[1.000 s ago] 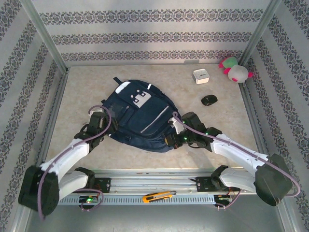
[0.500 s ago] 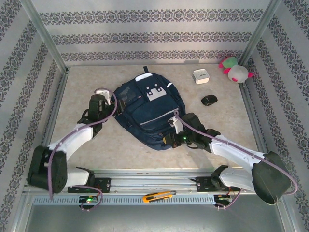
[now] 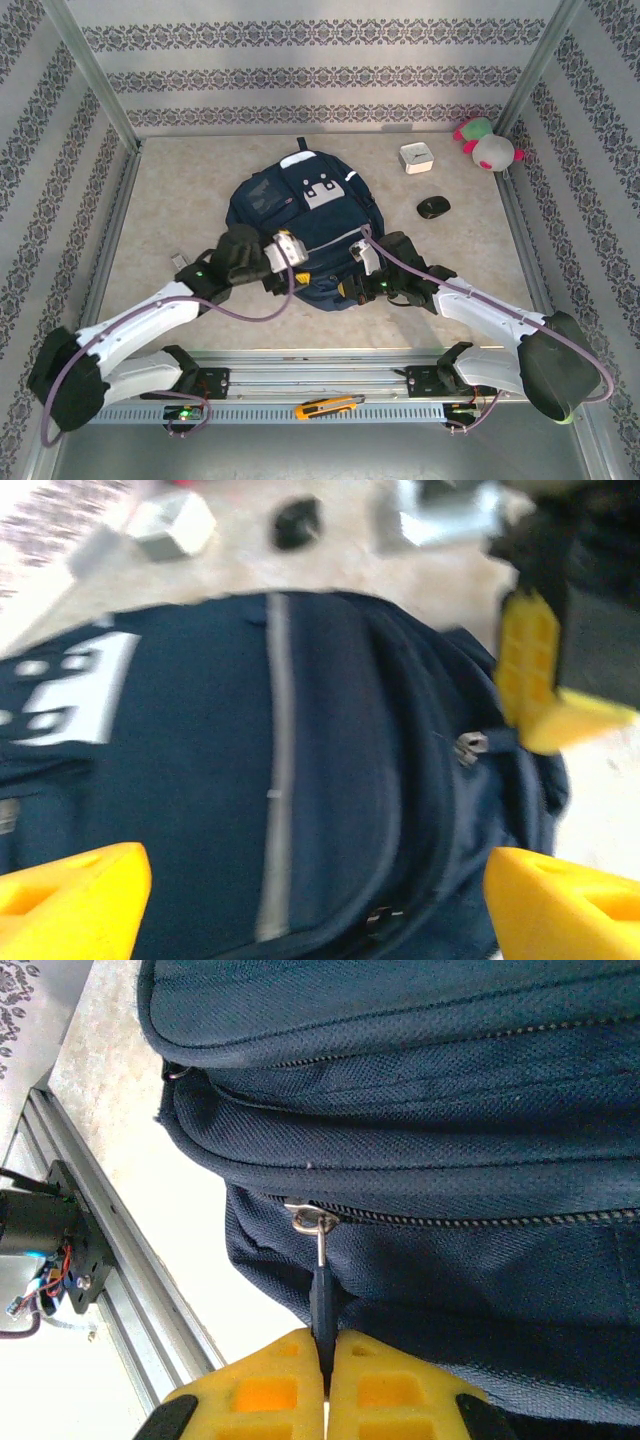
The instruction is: Pack the student bag
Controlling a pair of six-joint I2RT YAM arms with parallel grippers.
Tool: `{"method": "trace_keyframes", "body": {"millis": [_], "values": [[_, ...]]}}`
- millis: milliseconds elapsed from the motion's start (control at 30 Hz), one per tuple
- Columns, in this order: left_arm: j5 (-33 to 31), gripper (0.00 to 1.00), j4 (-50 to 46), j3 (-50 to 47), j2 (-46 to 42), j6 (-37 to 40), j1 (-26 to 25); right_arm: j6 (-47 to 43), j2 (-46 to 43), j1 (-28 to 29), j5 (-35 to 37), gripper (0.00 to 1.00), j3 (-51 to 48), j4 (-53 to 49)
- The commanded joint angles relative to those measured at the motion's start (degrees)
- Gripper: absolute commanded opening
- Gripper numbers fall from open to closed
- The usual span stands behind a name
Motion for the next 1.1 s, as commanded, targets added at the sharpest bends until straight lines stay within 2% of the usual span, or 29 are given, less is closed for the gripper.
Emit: {"method": "trace_keyframes", "body": {"millis": [0, 133, 233, 300, 367, 400, 467, 567, 633, 667, 900, 967, 1067], "values": [[-0.4, 0.90, -0.4, 1.4, 3.3, 10.0, -2.6, -0.8, 0.1, -0.5, -0.7, 0.00, 1.2, 1.1], [-0.3, 0.89, 2.9, 2.0, 7.9, 10.4, -3.3, -1.1, 0.1, -0.5, -0.6, 0.00, 1.6, 0.9], [-3.5, 0.88, 7.8, 1.1, 11.0, 9.9, -3.7, -1.2, 0.2, -0.5, -0.6, 0.00, 1.9, 0.6], [-6.9, 0.80, 12.4, 0.3, 12.8, 9.0, -3.9, -1.3, 0.2, -0.5, -0.6, 0.00, 2.1, 0.5], [-7.2, 0.72, 14.6, 0.1, 14.0, 7.9, -3.9, -1.2, 0.2, -0.5, -0.3, 0.00, 2.1, 0.5], [-7.2, 0.66, 15.7, -0.1, 14.2, 7.1, -4.0, -1.2, 0.2, -0.5, -0.3, 0.00, 2.1, 0.5], [-5.0, 0.47, 16.6, 0.0, 14.3, 5.4, -4.0, -1.0, 0.0, -0.5, 0.4, 0.00, 2.2, 0.4], [-0.3, 0.15, 16.1, 0.0, 13.1, 3.2, -4.0, -0.5, -0.4, -0.5, 3.1, 0.00, 2.1, 0.5], [1.3, 0.02, 17.9, -1.1, 12.0, 1.4, -4.0, 0.0, -0.8, -0.3, 5.8, 0.00, 1.7, 0.8], [2.3, 0.00, 18.2, -1.5, 11.6, 1.2, -4.0, 0.3, -1.0, -0.3, 6.7, 0.00, 1.5, 1.2], [4.5, 0.00, 16.4, -1.5, 10.2, 0.0, -4.0, 0.6, -1.4, -0.2, 8.4, 0.00, 1.5, 1.9], [5.0, 0.00, 16.2, -1.3, 9.5, -0.4, -4.0, 1.0, -0.4, 0.3, 9.3, 0.12, 1.9, 2.8], [5.5, 0.00, 16.6, -1.2, 9.1, -0.8, -4.0, 1.1, 0.4, 1.1, 9.9, 0.15, 2.4, 3.8]]}}
